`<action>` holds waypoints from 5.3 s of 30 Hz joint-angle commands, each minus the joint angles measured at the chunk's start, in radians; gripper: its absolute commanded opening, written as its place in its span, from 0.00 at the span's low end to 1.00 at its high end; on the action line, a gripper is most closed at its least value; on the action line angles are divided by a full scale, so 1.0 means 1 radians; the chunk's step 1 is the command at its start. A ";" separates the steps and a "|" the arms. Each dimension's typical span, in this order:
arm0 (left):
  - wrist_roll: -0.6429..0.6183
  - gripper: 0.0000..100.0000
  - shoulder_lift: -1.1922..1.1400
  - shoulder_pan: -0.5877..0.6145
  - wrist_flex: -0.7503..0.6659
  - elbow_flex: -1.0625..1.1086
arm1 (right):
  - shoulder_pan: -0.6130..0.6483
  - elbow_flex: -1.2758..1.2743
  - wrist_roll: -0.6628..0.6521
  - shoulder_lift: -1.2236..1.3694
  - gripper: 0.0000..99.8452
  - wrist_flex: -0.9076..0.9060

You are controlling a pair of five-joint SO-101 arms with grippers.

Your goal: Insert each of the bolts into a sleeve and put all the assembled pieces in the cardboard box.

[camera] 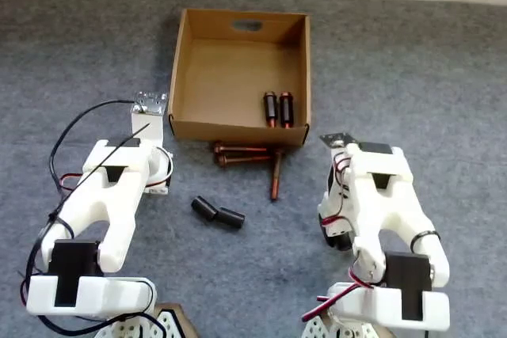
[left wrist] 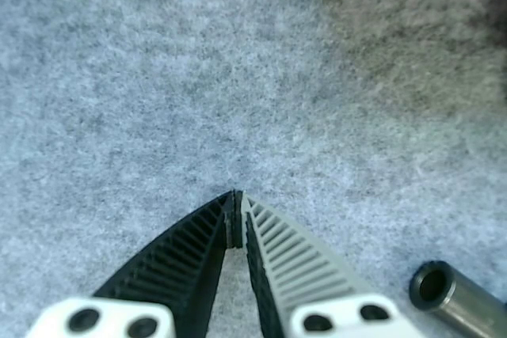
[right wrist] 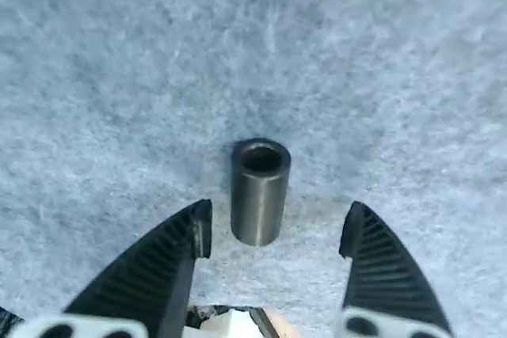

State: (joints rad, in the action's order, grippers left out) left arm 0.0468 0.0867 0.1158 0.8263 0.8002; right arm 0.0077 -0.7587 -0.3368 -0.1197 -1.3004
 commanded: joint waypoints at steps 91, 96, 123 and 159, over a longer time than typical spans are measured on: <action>0.006 0.03 0.004 -0.133 -0.006 -0.002 | -0.077 -0.538 0.514 -0.923 0.01 0.553; 0.003 0.03 0.008 -0.231 -0.006 -0.010 | -0.088 -0.573 0.526 -0.923 0.01 0.596; -0.417 0.26 -0.004 -0.656 -0.018 -0.309 | -0.091 -0.579 0.526 -0.921 0.01 0.595; -0.411 0.01 -0.335 -0.651 0.018 -0.470 | -0.087 -0.579 0.526 -0.917 0.01 0.596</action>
State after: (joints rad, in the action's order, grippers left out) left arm -0.3629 -0.2631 -0.5363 0.7864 0.3583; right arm -0.0721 -1.3433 0.1788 -1.0249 -0.7234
